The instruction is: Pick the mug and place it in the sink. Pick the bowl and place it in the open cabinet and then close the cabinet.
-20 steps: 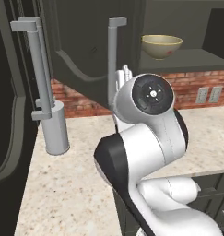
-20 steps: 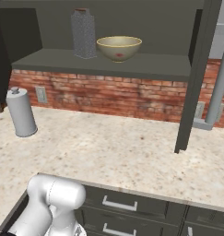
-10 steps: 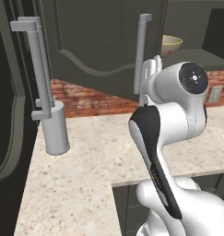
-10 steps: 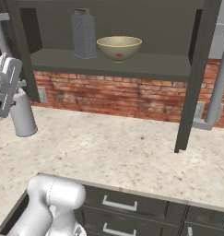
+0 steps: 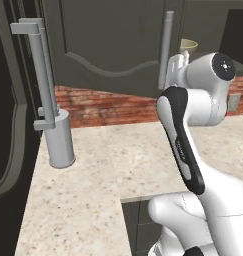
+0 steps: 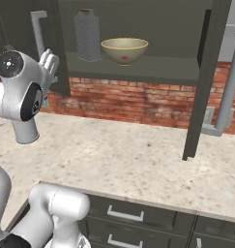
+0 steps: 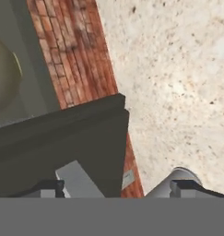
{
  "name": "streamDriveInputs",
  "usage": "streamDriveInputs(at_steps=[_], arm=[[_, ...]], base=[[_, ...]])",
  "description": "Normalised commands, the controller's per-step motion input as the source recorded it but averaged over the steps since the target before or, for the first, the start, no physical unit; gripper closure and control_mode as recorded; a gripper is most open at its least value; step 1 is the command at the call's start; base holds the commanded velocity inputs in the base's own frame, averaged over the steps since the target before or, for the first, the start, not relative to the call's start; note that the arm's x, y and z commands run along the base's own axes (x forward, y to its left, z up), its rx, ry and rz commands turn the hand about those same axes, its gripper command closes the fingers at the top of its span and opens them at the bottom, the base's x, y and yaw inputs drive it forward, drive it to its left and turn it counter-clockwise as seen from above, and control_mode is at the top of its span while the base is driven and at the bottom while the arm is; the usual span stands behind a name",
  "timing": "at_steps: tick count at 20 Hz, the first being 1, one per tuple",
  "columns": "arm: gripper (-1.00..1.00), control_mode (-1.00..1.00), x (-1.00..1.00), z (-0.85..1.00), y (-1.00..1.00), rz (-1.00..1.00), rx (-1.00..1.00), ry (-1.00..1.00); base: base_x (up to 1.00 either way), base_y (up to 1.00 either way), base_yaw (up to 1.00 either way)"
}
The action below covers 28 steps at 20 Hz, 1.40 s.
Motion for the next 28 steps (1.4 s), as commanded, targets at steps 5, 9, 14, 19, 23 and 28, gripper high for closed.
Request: streamDriveInputs(at_steps=[5, 9, 14, 19, 23, 28], arm=[[-1.0, -1.0, 1.0, -0.22, 0.0, 0.0, 0.11, 0.09], [-1.0, -1.0, 0.97, -0.05, 0.1, 0.0, 0.06, 0.06], [-1.0, -1.0, 0.99, -0.33, 0.45, 0.0, 0.06, 0.06], [-1.0, -1.0, 0.63, -0.73, 0.86, -0.02, 0.05, 0.0], [-1.0, -1.0, 0.67, -0.69, 0.89, -0.04, 0.01, -0.09], [-1.0, -1.0, 0.49, -0.85, 0.94, -0.09, 0.0, -0.23]], base=[[0.0, 0.0, 0.0], [0.0, 0.0, 0.0], [0.0, 0.0, 0.0], [0.0, 0.0, 0.0], [0.0, 0.0, 0.0], [0.0, 0.0, 0.0]])
